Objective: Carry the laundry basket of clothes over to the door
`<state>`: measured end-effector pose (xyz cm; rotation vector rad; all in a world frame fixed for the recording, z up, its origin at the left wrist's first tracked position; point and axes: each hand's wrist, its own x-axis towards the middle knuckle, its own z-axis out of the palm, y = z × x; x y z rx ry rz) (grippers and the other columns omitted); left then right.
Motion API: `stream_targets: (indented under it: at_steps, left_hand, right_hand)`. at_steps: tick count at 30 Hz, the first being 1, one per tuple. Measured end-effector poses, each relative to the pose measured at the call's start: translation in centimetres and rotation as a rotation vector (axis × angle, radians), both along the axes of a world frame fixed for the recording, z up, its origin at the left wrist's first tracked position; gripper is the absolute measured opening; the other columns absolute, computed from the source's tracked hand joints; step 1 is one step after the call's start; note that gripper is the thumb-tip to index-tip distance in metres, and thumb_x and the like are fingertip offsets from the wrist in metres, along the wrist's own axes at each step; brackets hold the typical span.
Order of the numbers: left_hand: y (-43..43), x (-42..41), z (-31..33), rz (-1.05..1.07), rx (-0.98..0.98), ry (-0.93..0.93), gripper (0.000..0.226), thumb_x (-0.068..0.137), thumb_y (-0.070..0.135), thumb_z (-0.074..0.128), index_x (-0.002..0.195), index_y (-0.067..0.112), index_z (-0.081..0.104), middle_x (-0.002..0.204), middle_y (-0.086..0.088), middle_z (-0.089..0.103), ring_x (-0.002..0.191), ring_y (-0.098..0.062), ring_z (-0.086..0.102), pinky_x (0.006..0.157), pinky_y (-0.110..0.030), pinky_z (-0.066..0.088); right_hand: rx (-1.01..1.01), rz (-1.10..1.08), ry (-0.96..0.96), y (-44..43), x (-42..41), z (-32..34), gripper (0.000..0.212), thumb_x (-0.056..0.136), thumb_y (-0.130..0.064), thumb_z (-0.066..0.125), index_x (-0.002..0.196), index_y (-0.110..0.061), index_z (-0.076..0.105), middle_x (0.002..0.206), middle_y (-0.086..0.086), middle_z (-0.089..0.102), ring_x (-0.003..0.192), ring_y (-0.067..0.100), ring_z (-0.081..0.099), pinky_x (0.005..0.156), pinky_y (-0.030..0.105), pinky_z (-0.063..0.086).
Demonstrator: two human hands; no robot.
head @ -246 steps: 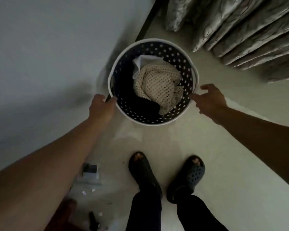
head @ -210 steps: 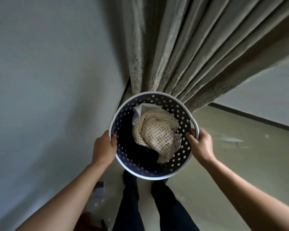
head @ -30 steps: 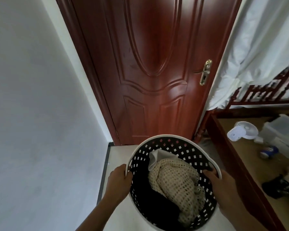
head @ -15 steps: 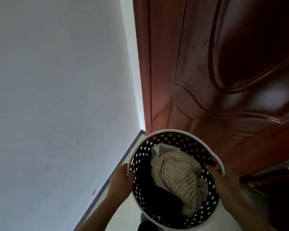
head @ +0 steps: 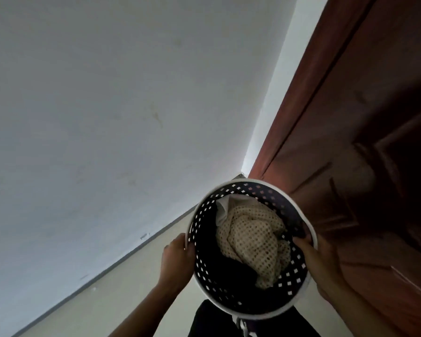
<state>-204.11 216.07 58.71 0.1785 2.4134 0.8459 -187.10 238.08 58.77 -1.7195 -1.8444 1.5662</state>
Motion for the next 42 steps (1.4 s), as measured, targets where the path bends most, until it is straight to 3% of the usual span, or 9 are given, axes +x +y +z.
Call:
stream_targets:
  at_steps: [4,7,15,20,27,30,34,37,42]
  left_hand:
    - [0.2,-0.3,-3.9,0.189,-0.032,-0.027,0.022,0.088,0.01,0.046,0.07,0.018,0.056,0.059,0.009,0.056,0.062,-0.018,0.053,0.057,-0.033,0.038]
    - [-0.3,-0.3,-8.6,0.36,-0.075,-0.064,0.021,0.087,0.01,0.047,0.07,0.018,0.057,0.06,0.006,0.06,0.064,-0.02,0.056,0.053,-0.029,0.039]
    - [-2.3,-1.3,-26.3,0.705,-0.102,-0.21,0.019,0.085,0.01,0.048,0.075,0.009,0.065,0.068,-0.012,0.067,0.069,-0.03,0.059,0.063,-0.04,0.047]
    - [-3.4,-3.2,-40.2,0.775,-0.054,-0.284,0.02,0.086,0.009,0.048,0.087,0.008,0.068,0.085,-0.02,0.071,0.075,-0.03,0.06,0.061,-0.034,0.045]
    - [-3.8,-6.1,-55.5,0.836,0.014,-0.347,0.026,0.086,0.005,0.046,0.082,0.025,0.063,0.09,-0.014,0.07,0.089,-0.038,0.068,0.082,-0.054,0.057]
    - [-3.9,-7.1,-58.7,0.84,0.026,-0.332,0.025,0.084,0.005,0.047,0.086,0.023,0.064,0.091,-0.014,0.072,0.089,-0.036,0.069,0.081,-0.054,0.058]
    - [-3.6,-8.6,-60.4,0.819,0.022,-0.243,0.031,0.084,0.005,0.043,0.093,0.024,0.066,0.087,-0.01,0.072,0.083,-0.033,0.069,0.078,-0.052,0.059]
    - [-3.6,-9.5,-60.6,0.786,0.023,-0.233,0.035,0.085,0.005,0.04,0.103,0.02,0.066,0.081,-0.005,0.069,0.082,-0.033,0.068,0.077,-0.05,0.06]
    - [-4.0,-9.5,-58.9,0.715,0.013,-0.385,0.036,0.082,0.017,0.047,0.116,0.019,0.059,0.094,-0.012,0.071,0.086,-0.033,0.069,0.078,-0.052,0.06]
  right_hand:
    - [-0.01,0.196,-0.097,2.7,-4.2,-5.6,0.013,0.083,-0.004,0.07,0.095,0.0,0.066,0.093,0.017,0.069,0.095,0.032,0.063,0.08,0.038,0.044]
    - [-0.076,0.333,-0.21,3.8,-7.3,-11.6,0.019,0.081,-0.009,0.072,0.09,0.007,0.066,0.088,0.027,0.071,0.087,0.042,0.067,0.08,0.047,0.051]
    - [-0.17,0.654,-0.364,3.6,-13.4,-29.4,0.013,0.086,-0.02,0.063,0.084,-0.008,0.063,0.081,0.014,0.068,0.082,0.035,0.064,0.075,0.043,0.05]
    - [-0.139,0.698,-0.361,3.0,-16.3,-42.7,0.028,0.093,-0.035,0.051,0.085,-0.012,0.064,0.085,0.012,0.07,0.084,0.034,0.066,0.077,0.044,0.051]
    - [-0.129,0.684,-0.419,2.9,-19.2,-58.4,0.046,0.083,-0.045,0.043,0.088,-0.005,0.064,0.095,0.026,0.071,0.089,0.046,0.068,0.082,0.064,0.054]
    - [-0.088,0.67,-0.415,2.8,-20.6,-61.7,0.04,0.085,-0.041,0.045,0.09,-0.005,0.063,0.099,0.026,0.07,0.092,0.046,0.067,0.083,0.063,0.054]
    - [0.024,0.692,-0.428,2.9,-21.8,-63.5,0.027,0.083,-0.038,0.045,0.075,-0.015,0.057,0.1,0.027,0.068,0.095,0.048,0.065,0.085,0.061,0.053]
    - [0.016,0.696,-0.426,2.8,-22.7,-63.1,0.023,0.092,-0.027,0.045,0.09,-0.012,0.062,0.104,0.023,0.067,0.099,0.046,0.065,0.087,0.06,0.054]
    - [-0.056,0.787,-0.54,2.5,-23.6,-60.7,0.019,0.094,-0.022,0.051,0.102,-0.007,0.059,0.1,0.015,0.063,0.089,0.035,0.064,0.08,0.053,0.059]
